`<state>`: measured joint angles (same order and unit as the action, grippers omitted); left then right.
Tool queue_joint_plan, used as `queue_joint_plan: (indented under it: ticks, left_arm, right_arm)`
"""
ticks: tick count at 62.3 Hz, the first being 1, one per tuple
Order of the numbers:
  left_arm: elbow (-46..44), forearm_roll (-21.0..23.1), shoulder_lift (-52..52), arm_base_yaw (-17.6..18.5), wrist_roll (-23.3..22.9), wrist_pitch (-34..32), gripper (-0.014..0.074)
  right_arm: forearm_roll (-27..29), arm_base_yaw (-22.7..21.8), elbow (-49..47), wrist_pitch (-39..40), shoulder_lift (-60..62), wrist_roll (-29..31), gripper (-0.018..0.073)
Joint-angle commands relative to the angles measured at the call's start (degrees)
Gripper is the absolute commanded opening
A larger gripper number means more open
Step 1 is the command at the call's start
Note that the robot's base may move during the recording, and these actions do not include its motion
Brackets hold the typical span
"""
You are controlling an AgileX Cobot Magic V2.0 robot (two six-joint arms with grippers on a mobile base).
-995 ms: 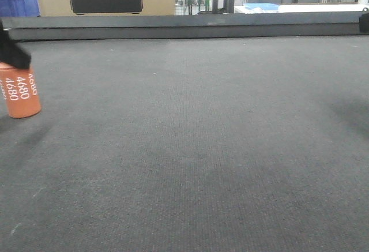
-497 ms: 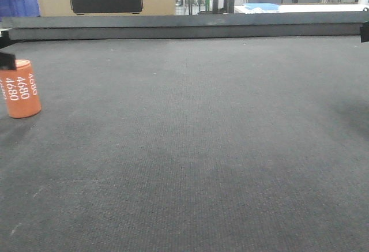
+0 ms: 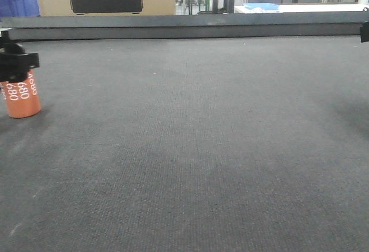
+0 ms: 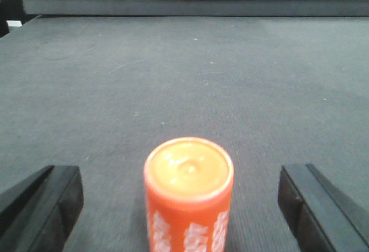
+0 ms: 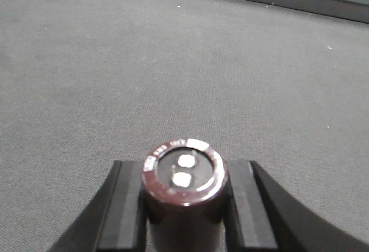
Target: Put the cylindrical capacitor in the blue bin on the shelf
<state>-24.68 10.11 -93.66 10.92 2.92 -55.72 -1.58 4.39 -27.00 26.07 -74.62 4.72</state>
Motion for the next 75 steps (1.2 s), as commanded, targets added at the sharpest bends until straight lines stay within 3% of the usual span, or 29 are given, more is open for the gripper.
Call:
queue_joint_plan:
  ticks: [1, 18, 46, 53, 67, 75]
  left_arm:
    - [-1.8, 0.5, -2.0, 0.3, 0.0, -1.4, 0.059]
    - [-6.5, 4.0, -7.7, 0.3, -0.4, -1.5, 0.059]
    - [-9.4, 4.2, -11.3, 0.3, -0.4, 3.8, 0.0567]
    - [-9.4, 4.2, -11.3, 0.3, -0.4, 4.4, 0.0437]
    - [-9.4, 4.2, -10.5, 0.3, -0.5, 4.4, -0.011]
    - [-9.4, 4.2, -6.7, 0.3, -0.5, 7.0, -0.0111]
  right_arm:
    - [-0.4, 0.1, -0.2, 1.3, 0.6, 0.2, -0.0154]
    - [-0.4, 0.1, -0.2, 1.3, 0.6, 0.2, -0.0154]
    - [-0.4, 0.1, -0.2, 1.4, 0.6, 0.2, -0.0154]
    - [-0.4, 0.1, -0.2, 1.4, 0.6, 0.2, -0.0154]
    - [-0.4, 0.1, -0.2, 1.4, 0.6, 0.2, -0.0154]
    - [-0.4, 0.1, -0.2, 1.4, 0.6, 0.2, -0.0154]
